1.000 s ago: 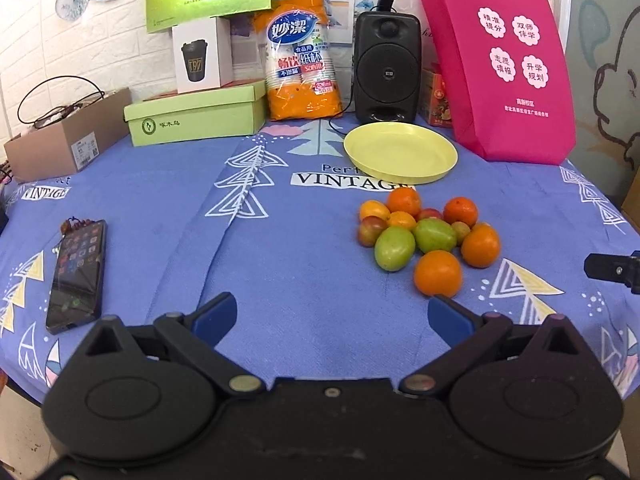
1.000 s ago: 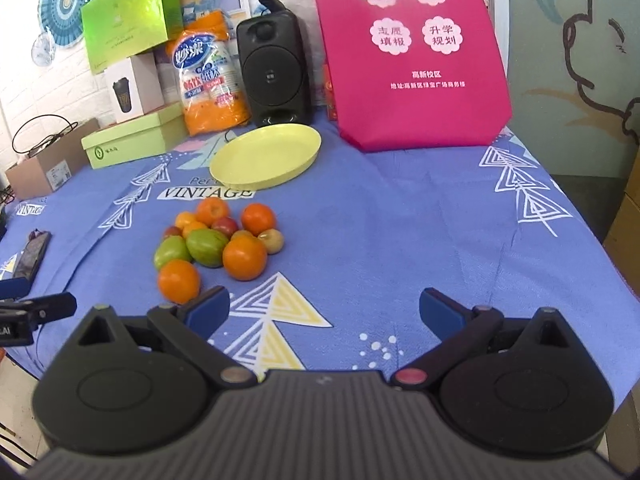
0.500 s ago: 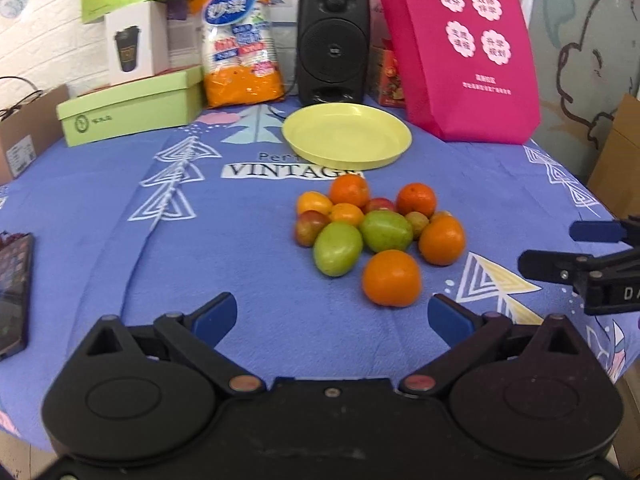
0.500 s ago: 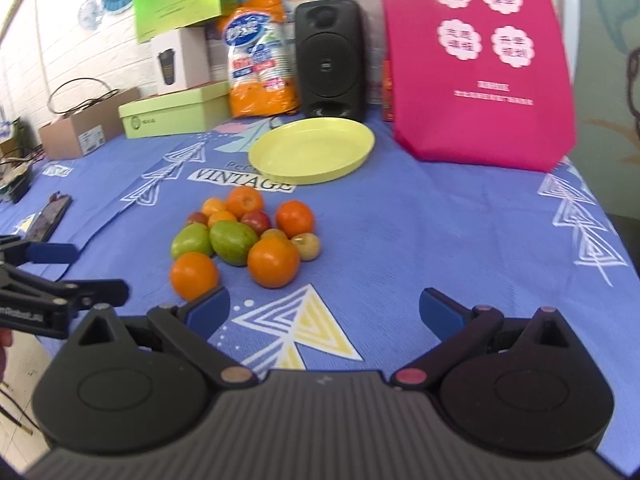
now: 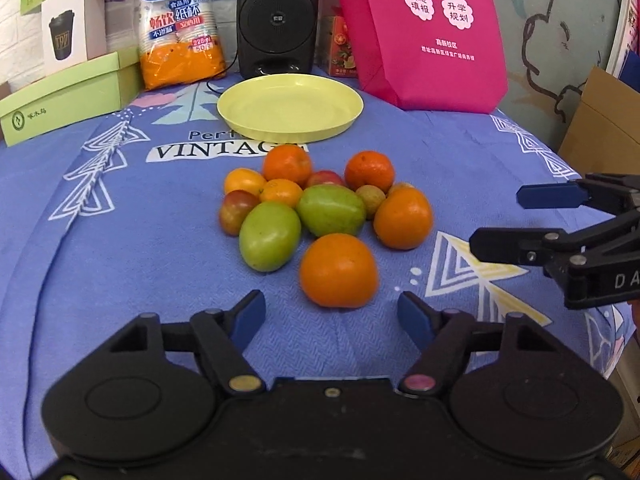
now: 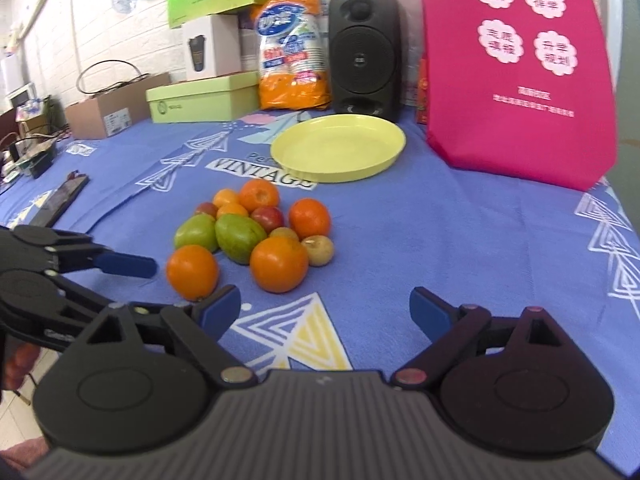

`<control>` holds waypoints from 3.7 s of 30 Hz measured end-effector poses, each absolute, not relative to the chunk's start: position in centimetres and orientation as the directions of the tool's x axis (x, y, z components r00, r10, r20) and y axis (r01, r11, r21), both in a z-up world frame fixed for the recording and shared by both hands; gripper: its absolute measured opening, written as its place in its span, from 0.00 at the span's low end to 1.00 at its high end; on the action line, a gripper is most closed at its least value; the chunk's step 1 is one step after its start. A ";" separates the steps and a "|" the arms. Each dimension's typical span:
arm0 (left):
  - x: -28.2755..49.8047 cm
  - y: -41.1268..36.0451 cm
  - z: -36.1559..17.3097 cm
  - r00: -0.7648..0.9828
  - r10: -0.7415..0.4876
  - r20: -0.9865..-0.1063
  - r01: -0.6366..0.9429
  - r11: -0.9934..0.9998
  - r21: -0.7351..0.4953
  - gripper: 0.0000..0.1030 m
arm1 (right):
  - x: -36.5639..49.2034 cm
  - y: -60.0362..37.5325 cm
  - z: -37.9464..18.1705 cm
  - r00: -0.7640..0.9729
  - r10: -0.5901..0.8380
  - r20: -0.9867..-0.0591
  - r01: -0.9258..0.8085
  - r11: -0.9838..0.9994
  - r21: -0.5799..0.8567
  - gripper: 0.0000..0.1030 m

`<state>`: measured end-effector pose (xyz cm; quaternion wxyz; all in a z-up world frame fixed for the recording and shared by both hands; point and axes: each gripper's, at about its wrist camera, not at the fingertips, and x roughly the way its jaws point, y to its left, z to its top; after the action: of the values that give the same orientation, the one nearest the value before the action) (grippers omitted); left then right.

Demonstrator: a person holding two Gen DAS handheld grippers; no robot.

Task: Organize fruits
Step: 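Grasp an orange with the left tool while the right tool grasps another orange, then place the orange on the yellow plate with the left tool while the right tool places its orange, then grasp a green mango with the left tool while the right tool grasps a brown kiwi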

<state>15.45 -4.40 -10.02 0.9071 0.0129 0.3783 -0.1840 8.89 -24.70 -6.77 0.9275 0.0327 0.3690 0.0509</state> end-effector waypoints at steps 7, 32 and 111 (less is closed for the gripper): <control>17.1 -5.6 -10.3 0.647 -0.347 -0.679 0.383 0.918 -0.104 0.45 | 11.2 -24.4 -7.7 0.702 0.165 -0.693 -0.123 0.986 0.110 0.73; 16.1 -2.0 -10.1 0.664 -0.323 -0.674 0.324 0.937 -0.130 0.40 | 14.3 -21.8 -10.2 0.677 0.190 -0.711 -0.145 0.982 0.124 0.40; 20.0 -0.6 -5.7 0.812 -0.179 -0.556 0.196 0.980 -0.029 0.72 | 20.3 -24.2 -6.9 0.759 0.076 -0.647 -0.047 0.997 0.061 0.65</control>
<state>20.03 -0.63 -5.66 0.9517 0.0147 0.2903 -0.0987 20.29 -24.19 -6.95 0.9375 0.0206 0.3458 0.0327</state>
